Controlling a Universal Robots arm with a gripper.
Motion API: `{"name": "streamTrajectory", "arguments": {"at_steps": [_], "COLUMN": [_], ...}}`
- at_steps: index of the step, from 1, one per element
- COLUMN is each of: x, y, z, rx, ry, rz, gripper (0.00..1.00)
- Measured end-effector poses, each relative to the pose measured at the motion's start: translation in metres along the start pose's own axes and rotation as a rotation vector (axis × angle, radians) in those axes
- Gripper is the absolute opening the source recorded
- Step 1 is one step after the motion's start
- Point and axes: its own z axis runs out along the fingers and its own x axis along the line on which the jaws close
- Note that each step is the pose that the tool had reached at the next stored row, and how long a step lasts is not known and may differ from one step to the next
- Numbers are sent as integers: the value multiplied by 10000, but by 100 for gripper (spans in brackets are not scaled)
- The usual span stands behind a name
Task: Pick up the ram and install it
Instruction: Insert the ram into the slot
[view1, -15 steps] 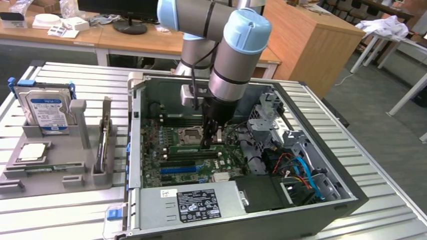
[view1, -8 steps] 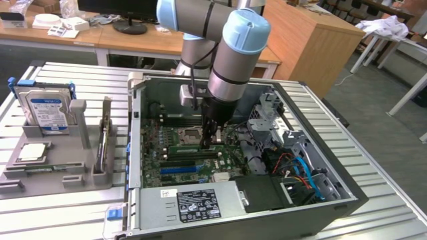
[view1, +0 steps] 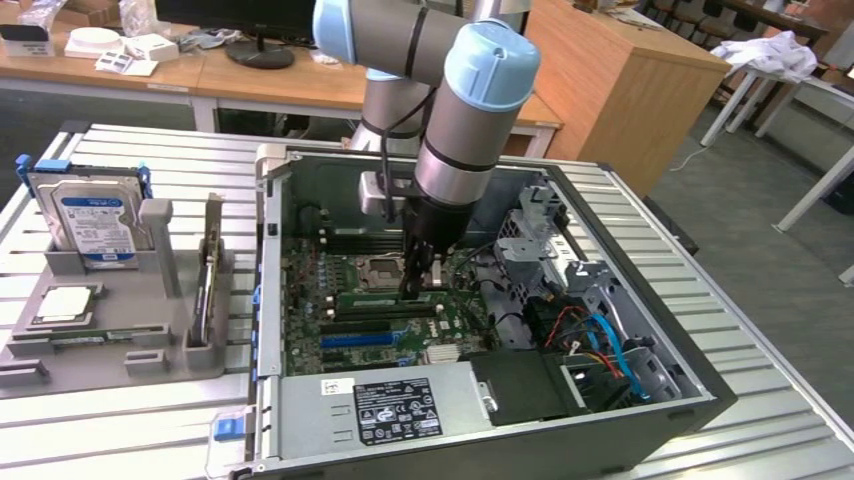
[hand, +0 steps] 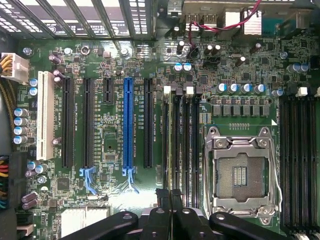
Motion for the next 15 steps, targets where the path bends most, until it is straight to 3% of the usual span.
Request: {"name": "streamTrajectory", "arguments": {"at_steps": [15], "x": [13], "y": [0], "z": [3], "rx": [0], "ry": [0], "rz": [0], "gripper": [12]}}
